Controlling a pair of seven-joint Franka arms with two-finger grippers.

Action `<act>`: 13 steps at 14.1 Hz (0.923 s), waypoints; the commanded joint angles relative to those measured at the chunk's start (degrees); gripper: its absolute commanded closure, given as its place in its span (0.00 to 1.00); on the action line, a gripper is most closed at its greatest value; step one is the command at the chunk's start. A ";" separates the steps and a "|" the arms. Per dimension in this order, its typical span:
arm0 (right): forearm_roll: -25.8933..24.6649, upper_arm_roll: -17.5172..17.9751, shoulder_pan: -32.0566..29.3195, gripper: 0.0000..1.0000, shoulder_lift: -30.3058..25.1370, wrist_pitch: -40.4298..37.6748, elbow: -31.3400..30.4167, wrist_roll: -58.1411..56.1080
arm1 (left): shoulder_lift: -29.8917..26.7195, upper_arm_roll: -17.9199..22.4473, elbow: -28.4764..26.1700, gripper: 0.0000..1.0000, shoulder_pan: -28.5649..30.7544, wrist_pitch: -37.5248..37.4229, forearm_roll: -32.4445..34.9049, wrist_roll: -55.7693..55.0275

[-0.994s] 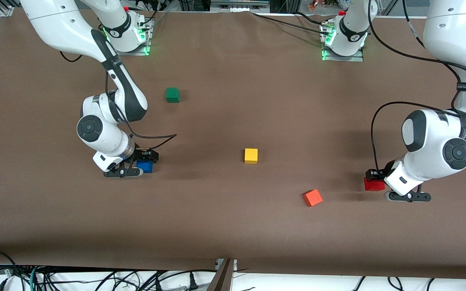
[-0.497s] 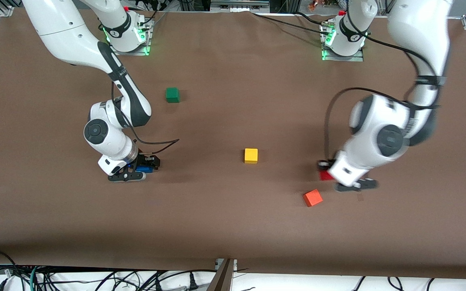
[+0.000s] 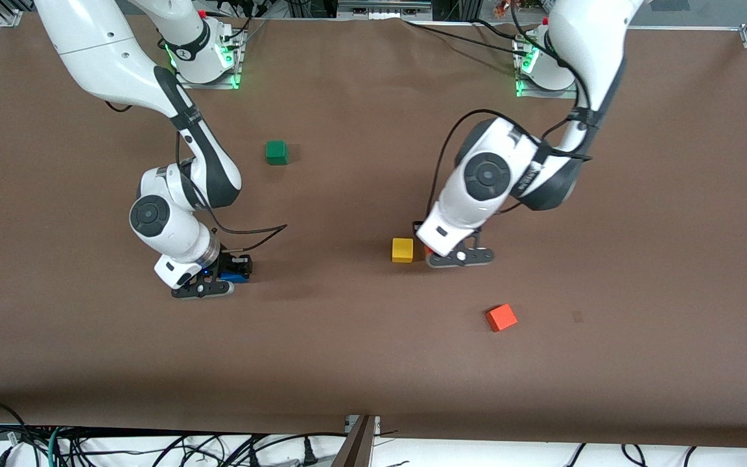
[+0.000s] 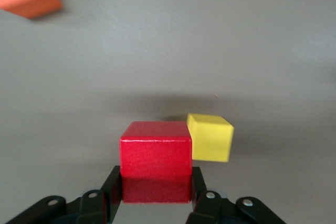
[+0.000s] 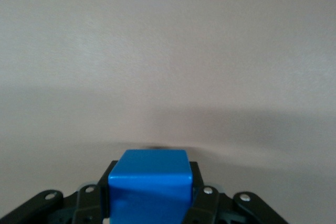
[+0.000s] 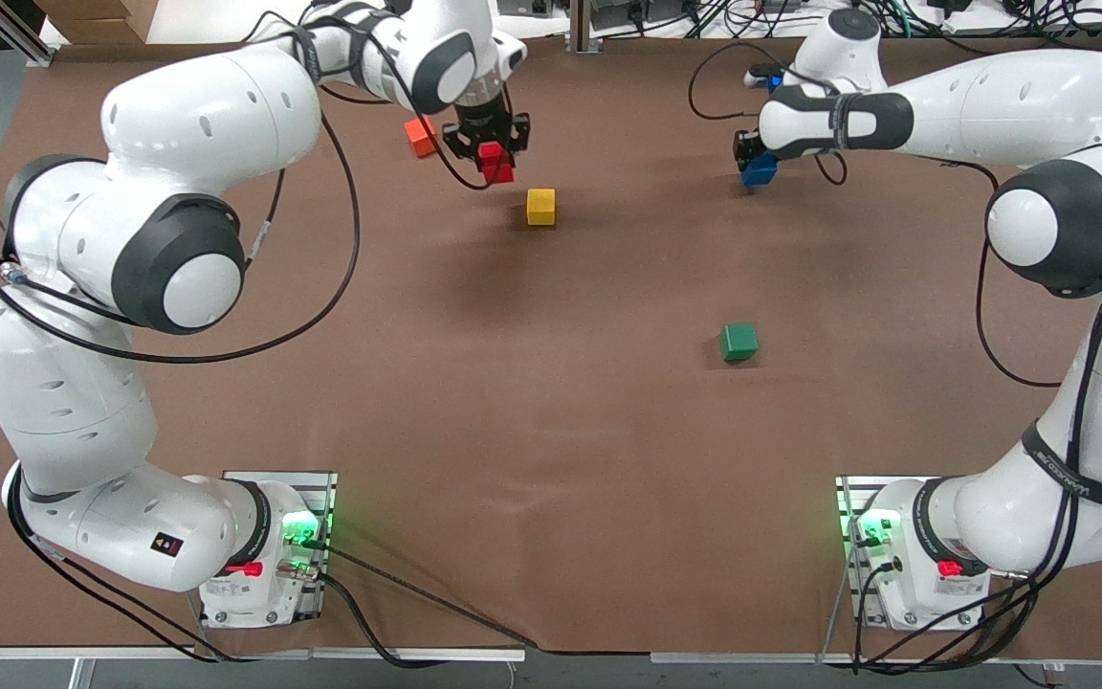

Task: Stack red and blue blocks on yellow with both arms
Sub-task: 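Carry the red block with the left gripper over the yellow block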

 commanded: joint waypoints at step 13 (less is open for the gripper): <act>-0.61 0.31 7.95 0.90 -0.20 -24.18 21.23 9.16 | 4.84 0.00 1.92 1.00 -6.71 4.53 8.07 -6.15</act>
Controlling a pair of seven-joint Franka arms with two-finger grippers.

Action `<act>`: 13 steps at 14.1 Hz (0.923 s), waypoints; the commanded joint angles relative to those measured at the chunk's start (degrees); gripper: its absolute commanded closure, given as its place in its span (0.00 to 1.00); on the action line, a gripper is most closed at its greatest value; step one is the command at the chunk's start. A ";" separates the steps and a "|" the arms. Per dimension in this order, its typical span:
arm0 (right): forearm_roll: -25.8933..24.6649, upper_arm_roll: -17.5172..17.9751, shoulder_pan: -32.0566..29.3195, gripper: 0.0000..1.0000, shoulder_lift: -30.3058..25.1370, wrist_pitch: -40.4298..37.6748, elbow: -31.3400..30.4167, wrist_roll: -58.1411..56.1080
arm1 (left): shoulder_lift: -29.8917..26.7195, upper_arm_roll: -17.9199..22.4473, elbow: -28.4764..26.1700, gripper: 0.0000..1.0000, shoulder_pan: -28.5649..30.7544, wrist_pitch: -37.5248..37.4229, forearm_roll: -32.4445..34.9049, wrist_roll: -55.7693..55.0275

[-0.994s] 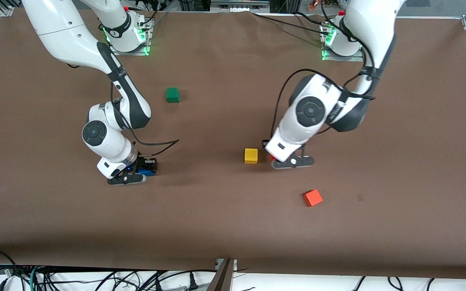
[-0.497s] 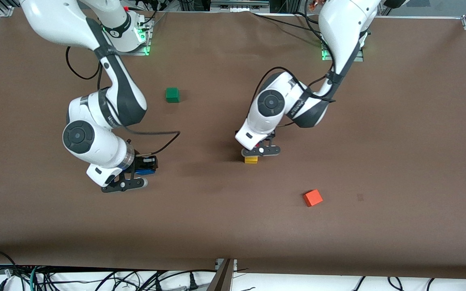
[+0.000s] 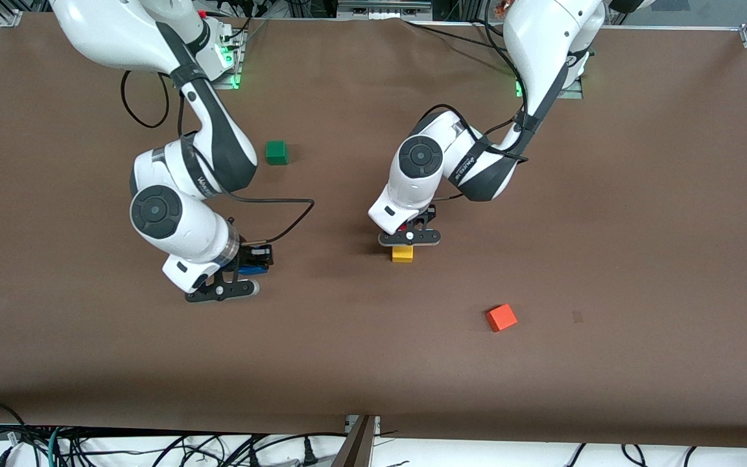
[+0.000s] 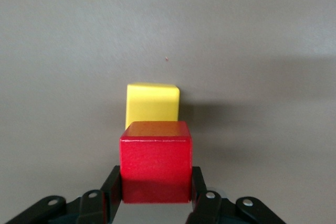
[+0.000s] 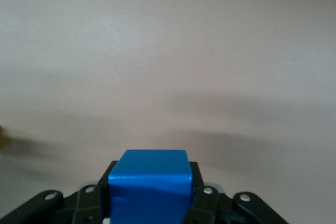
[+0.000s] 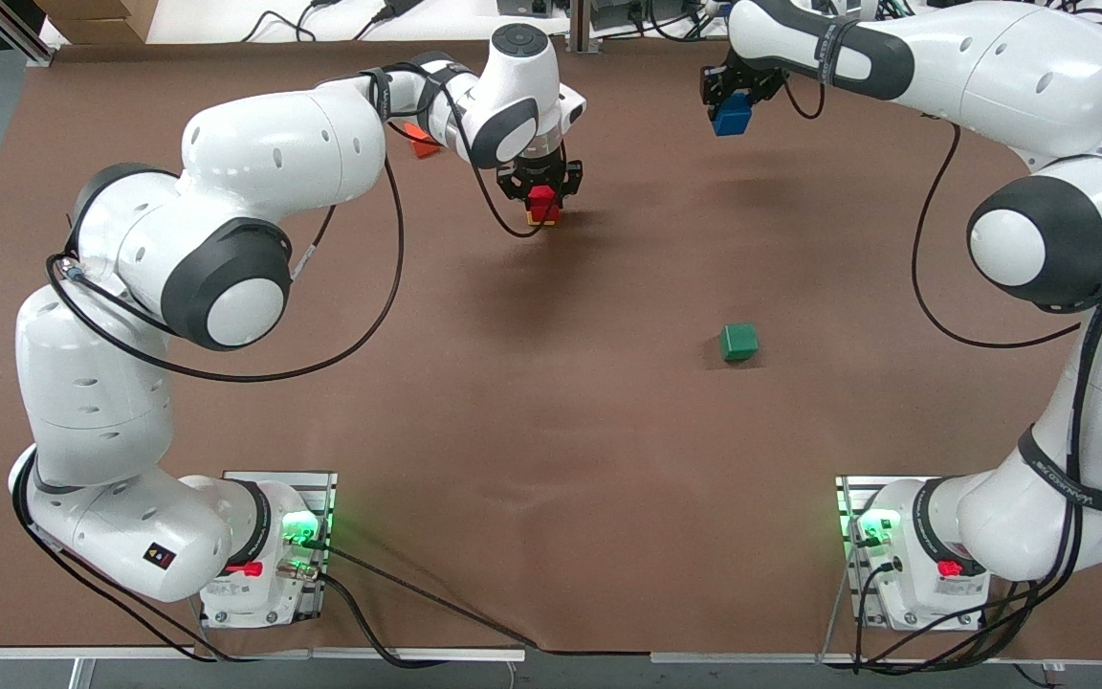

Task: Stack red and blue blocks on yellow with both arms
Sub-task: 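Lower the red block onto the yellow block and open the left gripper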

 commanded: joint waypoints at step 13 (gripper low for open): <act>-0.87 -0.34 1.46 0.88 0.77 -2.96 3.47 2.80 | 3.88 0.24 4.77 1.00 0.01 1.94 5.47 0.12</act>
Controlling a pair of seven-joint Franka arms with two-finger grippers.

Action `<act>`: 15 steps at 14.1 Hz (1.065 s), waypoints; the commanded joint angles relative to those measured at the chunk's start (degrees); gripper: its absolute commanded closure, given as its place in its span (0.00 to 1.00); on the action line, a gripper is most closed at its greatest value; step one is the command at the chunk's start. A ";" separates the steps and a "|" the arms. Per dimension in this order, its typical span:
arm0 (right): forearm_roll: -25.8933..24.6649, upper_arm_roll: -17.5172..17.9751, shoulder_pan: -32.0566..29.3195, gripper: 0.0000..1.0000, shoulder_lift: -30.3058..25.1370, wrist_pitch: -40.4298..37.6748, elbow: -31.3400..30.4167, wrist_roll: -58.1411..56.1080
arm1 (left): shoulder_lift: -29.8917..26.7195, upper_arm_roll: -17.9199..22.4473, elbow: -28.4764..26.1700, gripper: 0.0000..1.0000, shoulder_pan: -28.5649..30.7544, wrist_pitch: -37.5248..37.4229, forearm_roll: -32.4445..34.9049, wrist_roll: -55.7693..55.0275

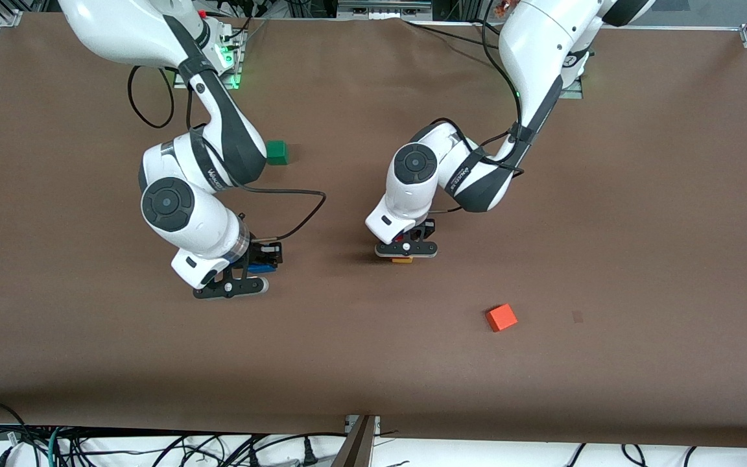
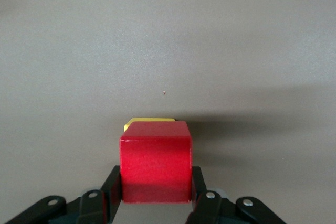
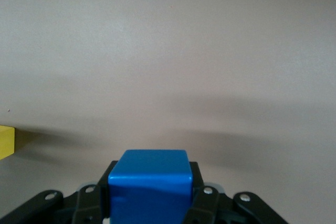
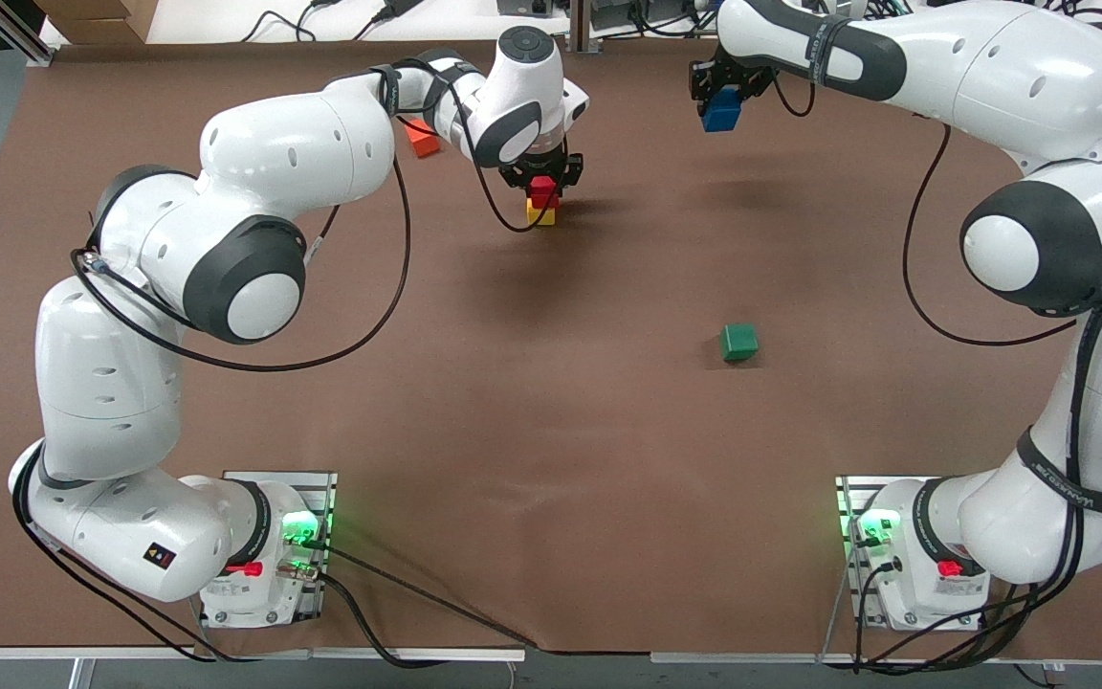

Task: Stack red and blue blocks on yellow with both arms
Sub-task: 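Lower the red block onto the yellow block and open the left gripper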

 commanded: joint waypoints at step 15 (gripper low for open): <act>-0.87 0.06 2.78 0.88 0.53 -4.29 3.35 6.01 | -0.38 0.05 0.24 0.89 0.32 -3.54 1.66 0.00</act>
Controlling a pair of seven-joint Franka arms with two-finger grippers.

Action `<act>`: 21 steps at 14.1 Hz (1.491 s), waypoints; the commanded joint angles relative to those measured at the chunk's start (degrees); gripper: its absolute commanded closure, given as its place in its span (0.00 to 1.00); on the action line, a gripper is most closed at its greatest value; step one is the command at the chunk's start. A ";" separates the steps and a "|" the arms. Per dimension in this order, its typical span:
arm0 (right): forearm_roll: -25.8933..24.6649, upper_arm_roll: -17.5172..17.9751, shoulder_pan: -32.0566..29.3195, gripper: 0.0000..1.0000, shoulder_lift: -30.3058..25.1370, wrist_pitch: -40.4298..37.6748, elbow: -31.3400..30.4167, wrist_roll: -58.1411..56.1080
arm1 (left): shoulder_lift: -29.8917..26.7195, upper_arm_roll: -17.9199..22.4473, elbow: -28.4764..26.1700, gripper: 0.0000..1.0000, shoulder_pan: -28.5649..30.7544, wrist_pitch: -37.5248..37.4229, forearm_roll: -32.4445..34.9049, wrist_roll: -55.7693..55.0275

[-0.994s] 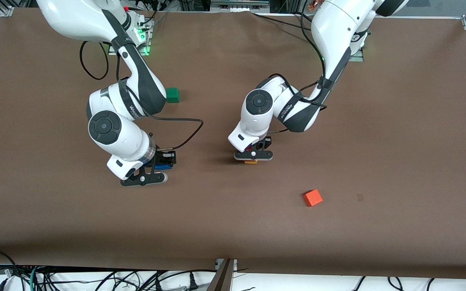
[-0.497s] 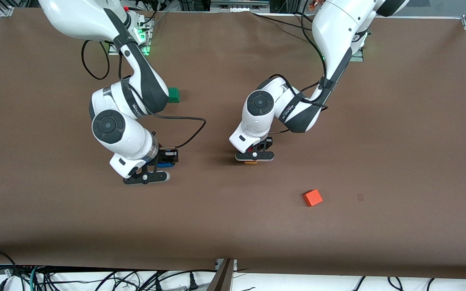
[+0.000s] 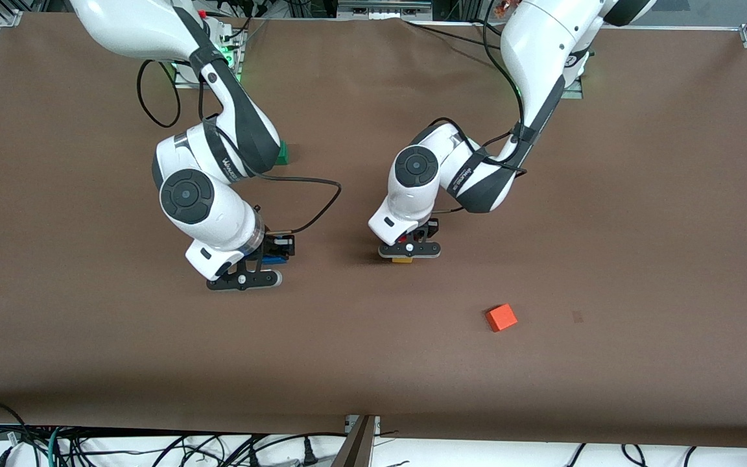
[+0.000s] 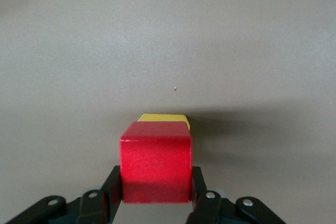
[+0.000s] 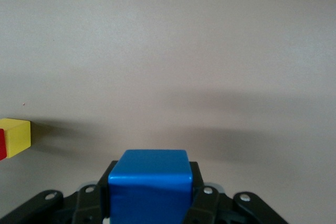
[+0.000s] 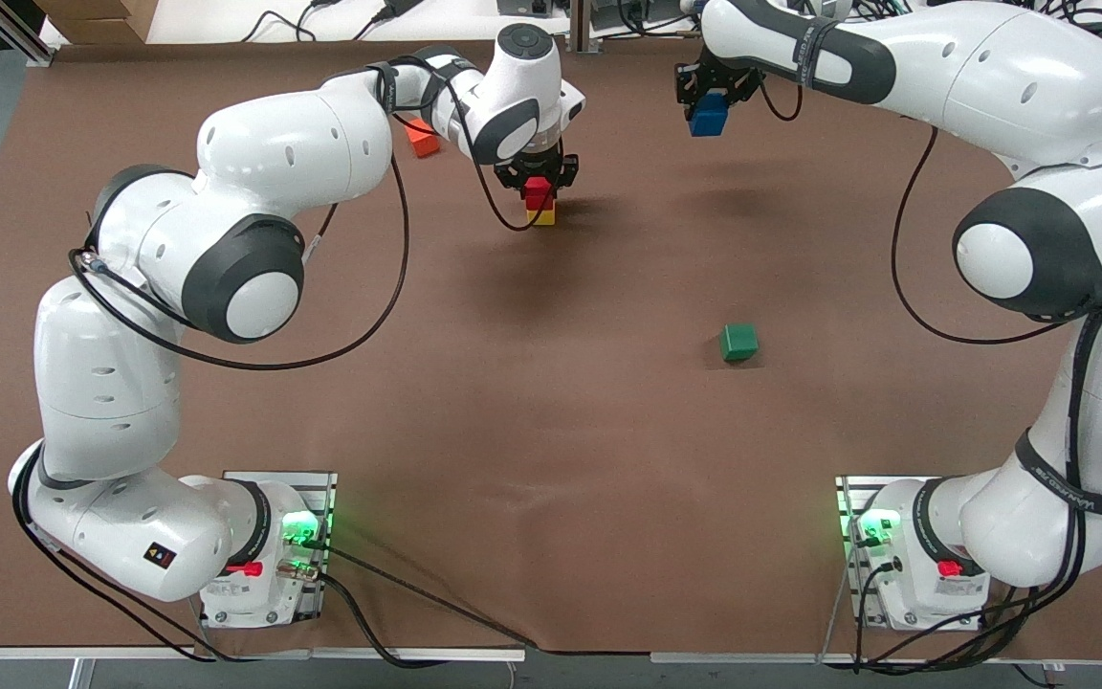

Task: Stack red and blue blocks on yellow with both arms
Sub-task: 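Carry the blue block toward the stack while the left gripper withdraws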

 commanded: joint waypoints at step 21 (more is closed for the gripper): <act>-1.48 -0.23 19.95 0.88 9.30 8.82 11.27 34.07 | -29.35 9.27 -0.07 0.00 30.71 -34.85 -8.10 41.64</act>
